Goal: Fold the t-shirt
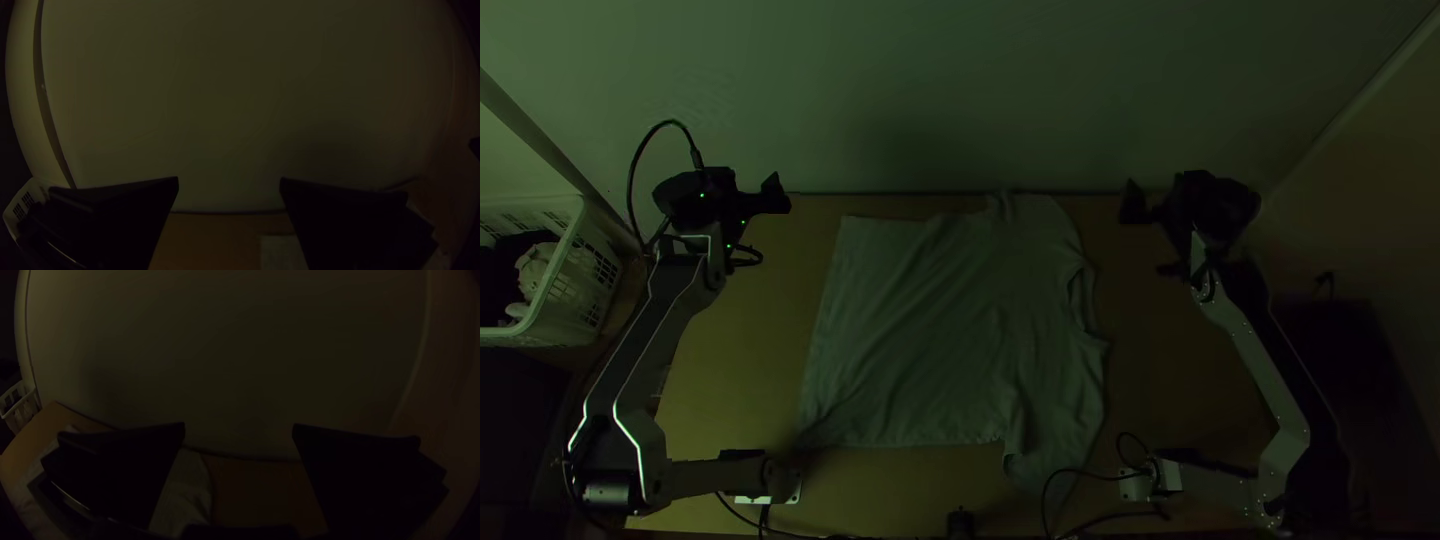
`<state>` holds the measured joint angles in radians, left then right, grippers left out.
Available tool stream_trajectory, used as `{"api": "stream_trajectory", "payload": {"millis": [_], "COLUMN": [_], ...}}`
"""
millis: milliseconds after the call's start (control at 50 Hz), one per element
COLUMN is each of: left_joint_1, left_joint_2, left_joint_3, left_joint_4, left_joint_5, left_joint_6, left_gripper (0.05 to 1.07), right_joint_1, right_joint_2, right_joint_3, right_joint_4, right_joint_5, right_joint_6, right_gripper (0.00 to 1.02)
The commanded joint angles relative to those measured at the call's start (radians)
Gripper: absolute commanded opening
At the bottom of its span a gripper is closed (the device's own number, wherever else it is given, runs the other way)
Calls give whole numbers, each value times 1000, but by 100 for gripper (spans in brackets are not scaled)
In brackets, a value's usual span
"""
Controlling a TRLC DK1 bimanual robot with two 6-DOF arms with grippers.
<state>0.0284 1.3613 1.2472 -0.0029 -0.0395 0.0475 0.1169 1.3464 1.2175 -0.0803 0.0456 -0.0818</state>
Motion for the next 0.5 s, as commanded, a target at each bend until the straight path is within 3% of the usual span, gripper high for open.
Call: {"api": "stream_trajectory", "payload": {"millis": [0, 140, 480], "left_joint_1": [-25, -53, -73], "left_joint_2": [93, 236, 541], "left_joint_3": [124, 296, 618], "left_joint_4": [-86, -259, -477], "left_joint_5": [-10, -23, -36], "left_joint_6": [-29, -46, -98], "left_gripper": [102, 102, 101], "right_joint_1": [0, -2, 7], "right_joint_2": [100, 194, 392], "right_joint_3": [123, 191, 335], "right_joint_4": [-64, -68, -128], "right_joint_5": [13, 13, 11], "right_joint_6": [53, 76, 145], "right_gripper": [98, 98, 98]}}
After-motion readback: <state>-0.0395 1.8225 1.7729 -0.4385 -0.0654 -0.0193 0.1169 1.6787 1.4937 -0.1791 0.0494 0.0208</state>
